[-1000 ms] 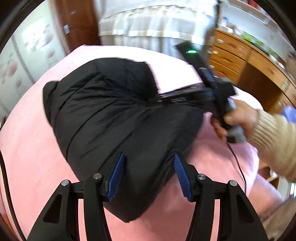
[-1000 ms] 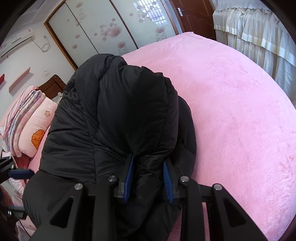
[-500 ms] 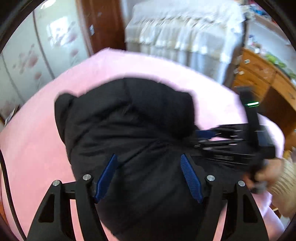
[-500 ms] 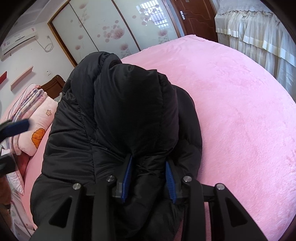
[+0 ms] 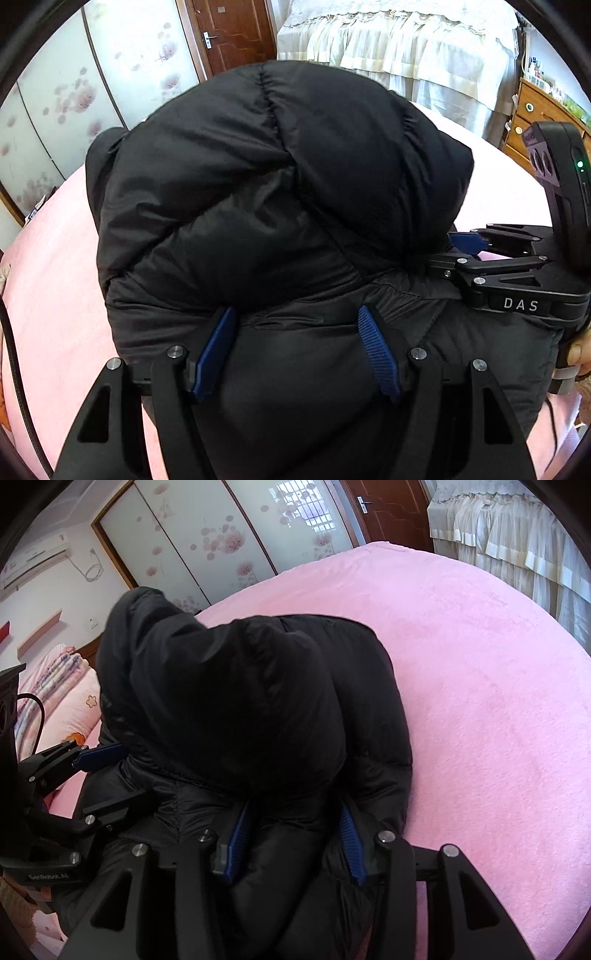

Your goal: Fold large clothes

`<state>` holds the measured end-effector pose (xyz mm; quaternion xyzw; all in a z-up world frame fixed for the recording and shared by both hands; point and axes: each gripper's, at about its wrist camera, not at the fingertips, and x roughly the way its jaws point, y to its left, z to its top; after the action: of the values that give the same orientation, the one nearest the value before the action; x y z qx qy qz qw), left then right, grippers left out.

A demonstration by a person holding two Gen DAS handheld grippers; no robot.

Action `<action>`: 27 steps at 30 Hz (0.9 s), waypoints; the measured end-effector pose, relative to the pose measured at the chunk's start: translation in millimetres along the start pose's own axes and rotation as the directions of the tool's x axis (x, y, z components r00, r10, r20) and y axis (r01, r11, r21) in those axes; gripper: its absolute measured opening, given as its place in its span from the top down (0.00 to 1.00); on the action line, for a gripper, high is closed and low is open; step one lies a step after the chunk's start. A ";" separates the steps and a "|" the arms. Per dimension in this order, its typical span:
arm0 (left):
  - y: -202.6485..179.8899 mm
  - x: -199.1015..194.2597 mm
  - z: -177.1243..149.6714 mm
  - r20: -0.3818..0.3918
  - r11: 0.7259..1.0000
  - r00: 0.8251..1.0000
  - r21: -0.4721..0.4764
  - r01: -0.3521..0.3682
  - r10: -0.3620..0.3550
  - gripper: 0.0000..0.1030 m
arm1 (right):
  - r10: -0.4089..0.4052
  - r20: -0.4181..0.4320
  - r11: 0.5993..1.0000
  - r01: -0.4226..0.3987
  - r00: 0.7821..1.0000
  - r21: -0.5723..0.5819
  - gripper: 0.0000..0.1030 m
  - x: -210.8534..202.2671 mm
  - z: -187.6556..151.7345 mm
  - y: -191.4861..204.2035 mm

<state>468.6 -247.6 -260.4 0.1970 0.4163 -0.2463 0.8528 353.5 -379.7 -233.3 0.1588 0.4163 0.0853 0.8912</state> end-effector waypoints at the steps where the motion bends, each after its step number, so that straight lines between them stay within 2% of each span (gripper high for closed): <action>1: -0.5 1.0 -0.4 0.003 1.000 1.000 0.001 -0.003 0.003 0.35 | -0.010 0.002 1.000 0.010 1.000 -0.015 0.57 2.6 -1.3 1.3; 8: -16.8 7.5 4.2 0.010 0.999 0.999 0.027 -0.045 0.045 0.33 | -0.035 -0.001 0.999 0.035 0.999 -0.027 0.56 7.6 -4.0 0.0; 15: -29.9 5.9 12.3 0.033 0.998 0.998 0.022 -0.057 0.056 0.33 | -0.010 -0.015 1.000 0.010 1.000 -0.007 0.54 -25.1 13.0 -1.0; 18: -35.9 6.4 15.1 0.040 0.998 0.997 0.015 -0.060 0.060 0.33 | -0.015 0.048 0.999 0.017 0.999 -0.039 0.54 -54.1 22.4 5.6; 21: -39.9 6.6 14.9 0.048 0.998 0.997 0.007 -0.060 0.060 0.32 | 0.046 0.100 0.997 -0.039 0.994 -0.070 0.54 -78.9 34.3 16.4; 24: -44.8 7.5 14.8 0.054 0.998 0.997 -0.002 -0.060 0.060 0.32 | 0.098 0.104 0.989 -0.085 0.990 -0.123 0.61 -81.0 46.7 31.3; 27: -47.3 7.1 12.0 0.068 0.998 0.996 -0.007 -0.060 0.060 0.32 | 0.068 0.058 0.986 -0.058 0.996 -0.159 0.68 -56.2 60.7 41.8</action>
<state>452.1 -293.8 -265.4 0.1987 0.3813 -0.2262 0.8740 363.4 -369.5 -141.7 0.1040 0.3744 0.1409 0.9106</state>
